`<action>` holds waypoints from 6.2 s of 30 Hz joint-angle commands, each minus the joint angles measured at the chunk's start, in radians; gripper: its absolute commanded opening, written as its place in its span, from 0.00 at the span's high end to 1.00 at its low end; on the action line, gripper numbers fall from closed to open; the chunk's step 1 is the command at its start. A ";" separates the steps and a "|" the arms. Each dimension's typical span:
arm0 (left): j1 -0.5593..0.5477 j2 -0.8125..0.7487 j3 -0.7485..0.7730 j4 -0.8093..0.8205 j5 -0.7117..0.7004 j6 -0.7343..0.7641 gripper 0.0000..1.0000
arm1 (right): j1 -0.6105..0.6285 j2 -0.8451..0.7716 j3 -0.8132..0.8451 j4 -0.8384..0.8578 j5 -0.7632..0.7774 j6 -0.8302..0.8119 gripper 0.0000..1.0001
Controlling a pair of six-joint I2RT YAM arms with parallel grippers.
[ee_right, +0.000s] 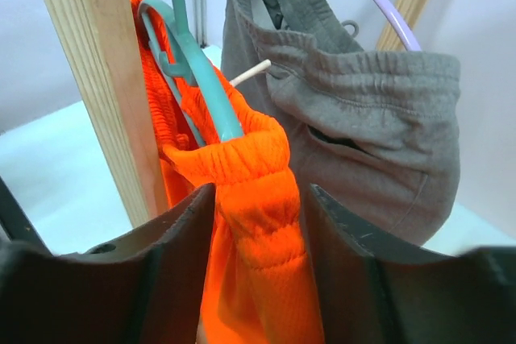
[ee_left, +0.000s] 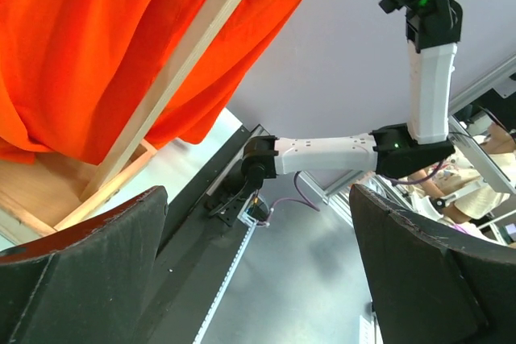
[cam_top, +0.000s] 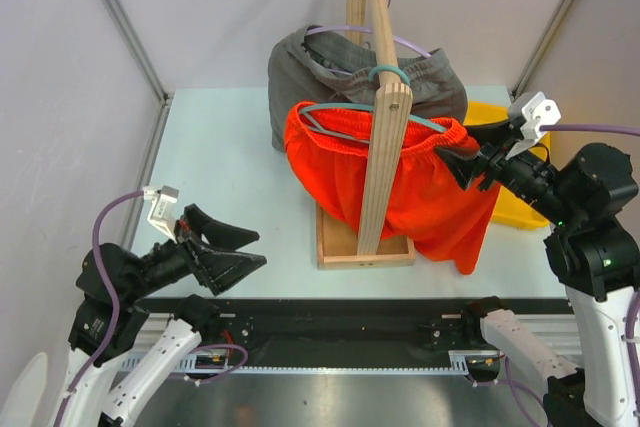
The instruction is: Remove the shorts from the hanger
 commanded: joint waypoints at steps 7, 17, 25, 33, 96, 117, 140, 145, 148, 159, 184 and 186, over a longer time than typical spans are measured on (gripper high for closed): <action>0.006 0.058 0.071 0.011 0.021 -0.046 0.00 | 0.000 0.037 -0.029 0.100 -0.183 -0.106 0.80; 0.005 0.193 0.296 -0.175 -0.036 -0.022 0.00 | -0.008 -0.011 -0.102 0.359 -0.084 0.092 1.00; 0.004 0.197 0.368 -0.176 -0.113 -0.017 0.00 | -0.036 -0.020 -0.125 0.463 0.062 0.325 1.00; 0.004 0.273 0.335 -0.023 -0.068 -0.010 0.00 | -0.062 -0.035 -0.084 0.511 0.105 0.449 1.00; -0.281 0.944 0.410 0.330 -0.607 0.411 1.00 | 0.207 0.118 -0.423 0.490 -0.254 0.261 0.91; -0.365 0.970 0.371 0.563 -0.572 0.467 1.00 | 0.199 0.011 -0.282 0.132 0.328 0.506 0.23; -0.365 0.967 0.396 0.528 -0.649 0.399 1.00 | 0.202 -0.018 -0.368 0.154 0.393 0.570 1.00; -0.365 0.885 0.319 0.566 -0.827 0.360 1.00 | 0.204 -0.132 -0.443 0.100 0.692 0.633 1.00; -0.365 0.819 0.260 0.587 -0.915 0.319 1.00 | 0.201 -0.235 -0.501 0.065 0.832 0.675 1.00; -0.270 0.693 0.164 0.670 -0.775 0.070 1.00 | 0.201 -0.312 -0.680 0.219 0.481 0.724 1.00; -0.163 0.629 0.125 0.365 -0.656 0.203 1.00 | 0.234 -0.248 -0.595 -0.030 0.913 0.773 1.00; -0.163 0.571 0.037 0.328 -0.679 0.216 1.00 | 0.233 -0.297 -0.581 -0.084 1.014 0.793 1.00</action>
